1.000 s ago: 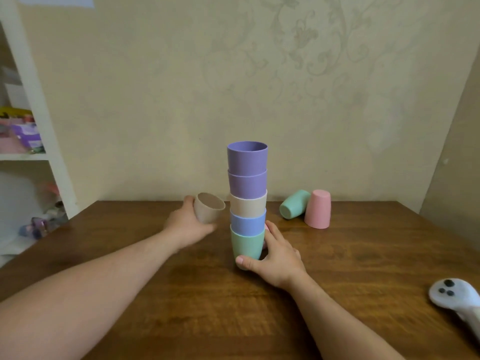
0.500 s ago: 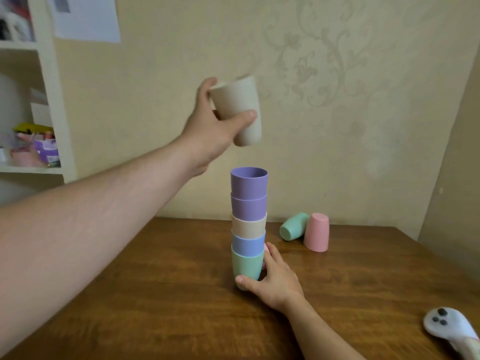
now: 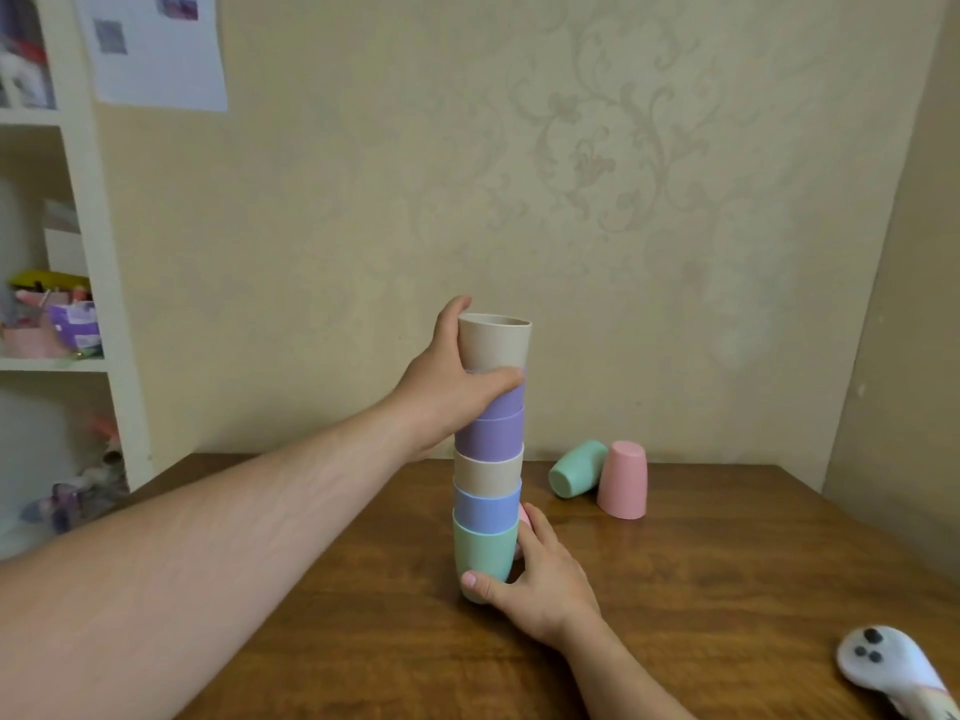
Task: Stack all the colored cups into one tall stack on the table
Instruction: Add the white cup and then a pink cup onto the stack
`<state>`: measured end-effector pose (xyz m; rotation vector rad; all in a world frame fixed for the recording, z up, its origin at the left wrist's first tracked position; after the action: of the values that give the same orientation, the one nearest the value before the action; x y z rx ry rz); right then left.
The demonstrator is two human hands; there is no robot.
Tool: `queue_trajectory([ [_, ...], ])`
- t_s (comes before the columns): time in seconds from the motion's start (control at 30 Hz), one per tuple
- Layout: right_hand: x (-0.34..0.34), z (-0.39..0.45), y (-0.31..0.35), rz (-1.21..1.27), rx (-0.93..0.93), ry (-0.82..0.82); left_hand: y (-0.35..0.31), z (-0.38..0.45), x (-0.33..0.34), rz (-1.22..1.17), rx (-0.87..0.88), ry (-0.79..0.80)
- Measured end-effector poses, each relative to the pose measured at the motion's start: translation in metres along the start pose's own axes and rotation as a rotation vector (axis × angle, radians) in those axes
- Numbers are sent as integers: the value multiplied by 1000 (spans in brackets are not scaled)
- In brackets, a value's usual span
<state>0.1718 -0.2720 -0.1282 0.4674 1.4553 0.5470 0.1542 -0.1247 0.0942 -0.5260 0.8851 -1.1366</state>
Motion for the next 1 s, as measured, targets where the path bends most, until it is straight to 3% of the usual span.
queue_trajectory([
  [0.13,-3,-1,2,26,-21,-3,16,-15,7,-71,11,19],
  [0.33,0,2,0,16,-40,-10,101,-66,39,-105,-79,94],
  [0.5,-1,3,1,2,-45,6,131,-83,53,-168,-135,-1],
  [0.77,2,7,-1,-11,-48,-21,104,-52,43,-304,-115,-140],
  [1.0,5,7,0,-29,-54,-35,78,-39,36,-171,-23,-235],
])
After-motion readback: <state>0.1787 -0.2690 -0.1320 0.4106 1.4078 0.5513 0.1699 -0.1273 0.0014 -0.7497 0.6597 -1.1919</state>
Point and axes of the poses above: each hand's wrist, its own z-axis towards the middle knuckle, its own x-axis out of the palm, y = z × x, the point moved 8 cm from there along z, towards the middle knuckle, and after that the axes turned 9 degrees about x, right-handed, at the moved point
